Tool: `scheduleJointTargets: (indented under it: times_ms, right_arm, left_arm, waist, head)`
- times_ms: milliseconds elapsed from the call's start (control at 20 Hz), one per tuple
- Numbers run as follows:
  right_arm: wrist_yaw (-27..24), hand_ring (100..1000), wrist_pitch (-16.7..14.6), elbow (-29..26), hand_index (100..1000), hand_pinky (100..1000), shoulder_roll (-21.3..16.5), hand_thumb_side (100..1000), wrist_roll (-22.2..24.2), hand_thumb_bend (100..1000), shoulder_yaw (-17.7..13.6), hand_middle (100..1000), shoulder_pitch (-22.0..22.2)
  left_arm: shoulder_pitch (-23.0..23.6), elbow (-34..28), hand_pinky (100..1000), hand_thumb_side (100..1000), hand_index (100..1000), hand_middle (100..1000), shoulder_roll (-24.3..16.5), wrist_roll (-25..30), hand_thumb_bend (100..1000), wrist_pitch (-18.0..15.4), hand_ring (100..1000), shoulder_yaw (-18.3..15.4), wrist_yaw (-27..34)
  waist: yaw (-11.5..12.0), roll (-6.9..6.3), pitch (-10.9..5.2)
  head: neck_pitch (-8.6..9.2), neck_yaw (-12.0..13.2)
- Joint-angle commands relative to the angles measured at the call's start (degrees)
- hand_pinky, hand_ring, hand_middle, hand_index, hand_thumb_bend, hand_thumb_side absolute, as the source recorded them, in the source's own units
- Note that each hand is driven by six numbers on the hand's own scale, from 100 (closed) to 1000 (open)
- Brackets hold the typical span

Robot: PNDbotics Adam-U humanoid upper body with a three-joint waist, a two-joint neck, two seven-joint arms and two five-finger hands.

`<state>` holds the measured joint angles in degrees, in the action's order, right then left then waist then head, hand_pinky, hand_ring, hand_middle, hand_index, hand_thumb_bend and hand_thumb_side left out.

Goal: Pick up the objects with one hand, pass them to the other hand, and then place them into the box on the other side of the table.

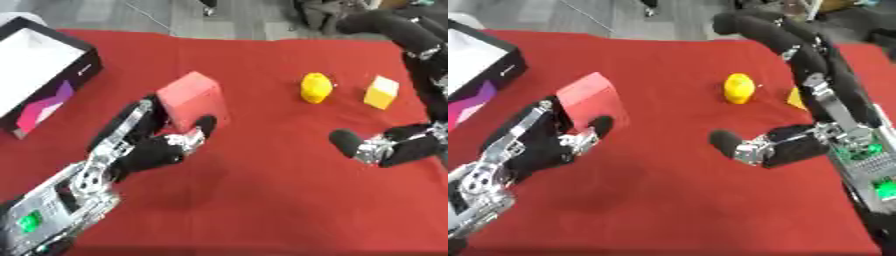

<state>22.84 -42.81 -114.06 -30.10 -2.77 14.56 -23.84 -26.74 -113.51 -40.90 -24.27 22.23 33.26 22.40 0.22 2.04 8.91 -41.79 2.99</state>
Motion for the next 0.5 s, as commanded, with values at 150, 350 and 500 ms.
scheduleJointTargets:
  times_ms: [150, 350, 500]
  right_arm:
    - [1.25, 842, 0.24, -0.53, 988, 864, -1.76, 312, 0.31, 283, -0.23, 861, 0.64]
    - [1.27, 841, 0.29, -0.53, 986, 872, -1.6, 330, 0.9, 246, 0.08, 853, 1.24]
    - [0.95, 841, 0.29, -0.53, 985, 878, -1.29, 348, 1.61, 217, 0.48, 848, 1.52]
  left_arm:
    - [-1.18, 4.16, 799, 112, 572, 609, -9.1, -5.03, 144, 4.72, 631, -8.72, -5.12]
    - [-0.63, 10.23, 730, 100, 675, 612, -14.13, -8.81, 285, 8.5, 620, -14.86, -8.9]
    - [1.21, 14.68, 692, 100, 760, 616, -16.7, -11.55, 368, 11.24, 614, -17.67, -11.64]
  waist:
    - [-0.02, -0.33, -1.34]
    - [-0.88, -0.48, -1.33]
    - [-1.73, -0.62, -1.15]
  head:
    - [3.16, 3.68]
    - [5.27, 6.38]
    - [6.28, 8.21]
